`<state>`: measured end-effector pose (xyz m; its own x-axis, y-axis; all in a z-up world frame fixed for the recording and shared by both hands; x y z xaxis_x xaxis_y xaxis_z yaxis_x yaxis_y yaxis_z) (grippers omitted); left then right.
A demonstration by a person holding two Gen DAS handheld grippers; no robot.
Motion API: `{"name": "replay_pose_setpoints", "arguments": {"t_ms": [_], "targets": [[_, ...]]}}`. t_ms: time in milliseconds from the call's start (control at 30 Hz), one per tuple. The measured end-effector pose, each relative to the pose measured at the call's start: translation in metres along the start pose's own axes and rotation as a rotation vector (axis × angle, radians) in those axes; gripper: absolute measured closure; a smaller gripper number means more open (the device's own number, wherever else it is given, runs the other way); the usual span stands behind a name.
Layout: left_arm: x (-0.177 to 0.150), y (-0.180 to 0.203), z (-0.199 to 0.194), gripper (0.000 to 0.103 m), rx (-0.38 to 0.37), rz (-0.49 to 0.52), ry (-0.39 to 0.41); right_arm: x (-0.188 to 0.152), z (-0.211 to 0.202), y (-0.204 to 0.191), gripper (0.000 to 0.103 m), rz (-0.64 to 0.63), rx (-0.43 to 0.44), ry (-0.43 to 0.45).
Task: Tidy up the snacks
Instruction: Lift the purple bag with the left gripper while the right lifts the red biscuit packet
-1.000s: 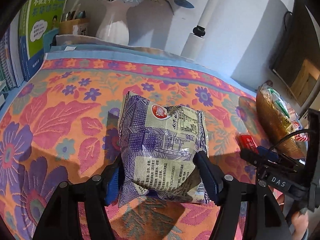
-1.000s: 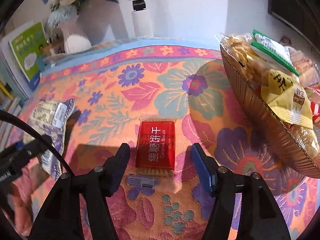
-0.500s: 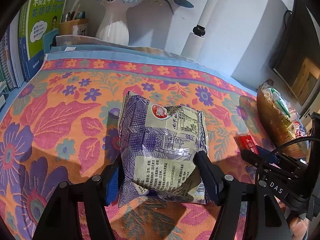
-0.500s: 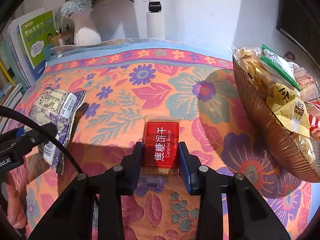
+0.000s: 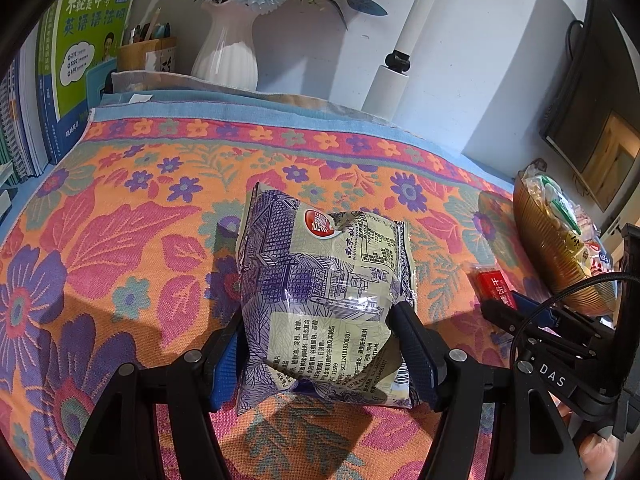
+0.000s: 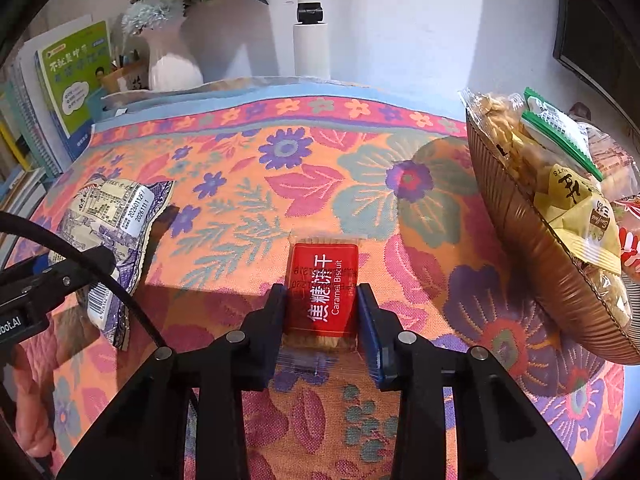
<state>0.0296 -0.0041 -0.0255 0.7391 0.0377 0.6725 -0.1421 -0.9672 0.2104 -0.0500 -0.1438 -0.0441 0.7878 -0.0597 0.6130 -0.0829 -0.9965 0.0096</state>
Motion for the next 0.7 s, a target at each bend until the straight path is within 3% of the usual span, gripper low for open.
{"name": "replay_pose_setpoints", "arguments": {"t_ms": [333,700], "targets": [[0.000,-0.004,-0.001,0.036,-0.016,-0.023,0.005,-0.002,-0.008,-0.010,0.069,-0.051,-0.024,0.038],[-0.001,-0.002,-0.003,0.037,0.016,-0.003,0.017,-0.014,-0.054,-0.004,0.069,-0.025,0.161,0.148]]}}
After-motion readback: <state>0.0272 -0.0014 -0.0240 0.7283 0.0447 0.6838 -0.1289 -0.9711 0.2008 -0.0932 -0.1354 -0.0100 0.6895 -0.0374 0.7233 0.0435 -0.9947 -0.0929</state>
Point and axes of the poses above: each gripper's, at about its wrist camera, not at the fingertips, and z roughly the way its jaws point, y to its right, x to its top, the point moved 6 cm from there along z, roughly the way its jaws point, and after that the axes turned 4 degrees about z, right-handed, at the moved point
